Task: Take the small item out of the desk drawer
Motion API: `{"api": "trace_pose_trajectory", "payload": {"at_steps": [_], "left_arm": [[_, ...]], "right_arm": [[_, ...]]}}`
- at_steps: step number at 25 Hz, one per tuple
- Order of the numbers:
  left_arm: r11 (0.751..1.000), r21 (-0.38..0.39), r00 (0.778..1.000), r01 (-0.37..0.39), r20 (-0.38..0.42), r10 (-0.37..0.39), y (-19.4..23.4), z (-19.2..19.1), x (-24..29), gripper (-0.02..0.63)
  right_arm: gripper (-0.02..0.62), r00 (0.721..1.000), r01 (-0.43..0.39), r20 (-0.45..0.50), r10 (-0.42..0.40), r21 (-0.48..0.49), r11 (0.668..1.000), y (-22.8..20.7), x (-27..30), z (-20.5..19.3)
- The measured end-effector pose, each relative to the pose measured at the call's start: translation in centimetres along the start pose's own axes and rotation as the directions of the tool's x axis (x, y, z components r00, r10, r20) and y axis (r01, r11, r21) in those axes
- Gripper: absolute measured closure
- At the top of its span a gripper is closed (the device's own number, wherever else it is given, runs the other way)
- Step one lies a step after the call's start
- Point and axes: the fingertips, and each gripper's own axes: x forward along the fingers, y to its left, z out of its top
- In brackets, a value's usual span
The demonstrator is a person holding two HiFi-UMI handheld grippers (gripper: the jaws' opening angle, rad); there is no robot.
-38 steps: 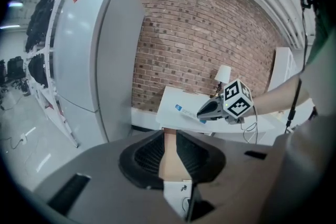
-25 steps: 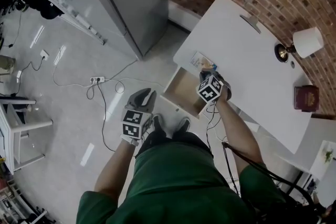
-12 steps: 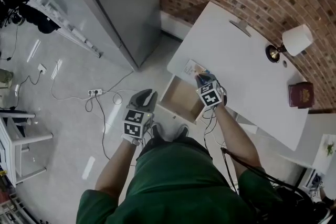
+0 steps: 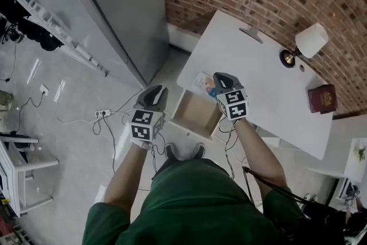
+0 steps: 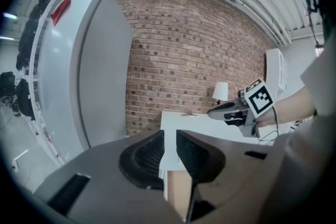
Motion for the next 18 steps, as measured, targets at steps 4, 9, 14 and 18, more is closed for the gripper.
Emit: {"api": "trace_pose_trajectory", "payload": {"at_steps": [4,9,14,18], "left_arm": [[0.999,0.025,0.996,-0.023,0.081,0.021,0.6,3.7,0.1,0.54],[0.997,0.056,0.978,-0.047,0.206,0.034,0.8,9.7,-1.4,0.54],[0.994,0.091,0.939,-0.058,0.343,0.024,-0.2,15.7,-4.1,0.546],[0.992,0.113,0.904,-0.047,0.428,-0.006,-1.9,19.0,-6.4,0.551]], "right_arm": [[0.591,0.993,0.023,0.118,-0.025,0.019,1.0,-0.6,-2.3,4.5],[0.591,0.966,0.053,0.253,-0.06,0.037,0.998,-1.1,-5.7,9.8],[0.591,0.918,0.082,0.384,-0.097,0.056,0.995,-1.2,-9.5,15.0],[0.591,0.88,0.106,0.459,-0.122,0.06,0.993,-0.8,-12.5,18.0]]}}
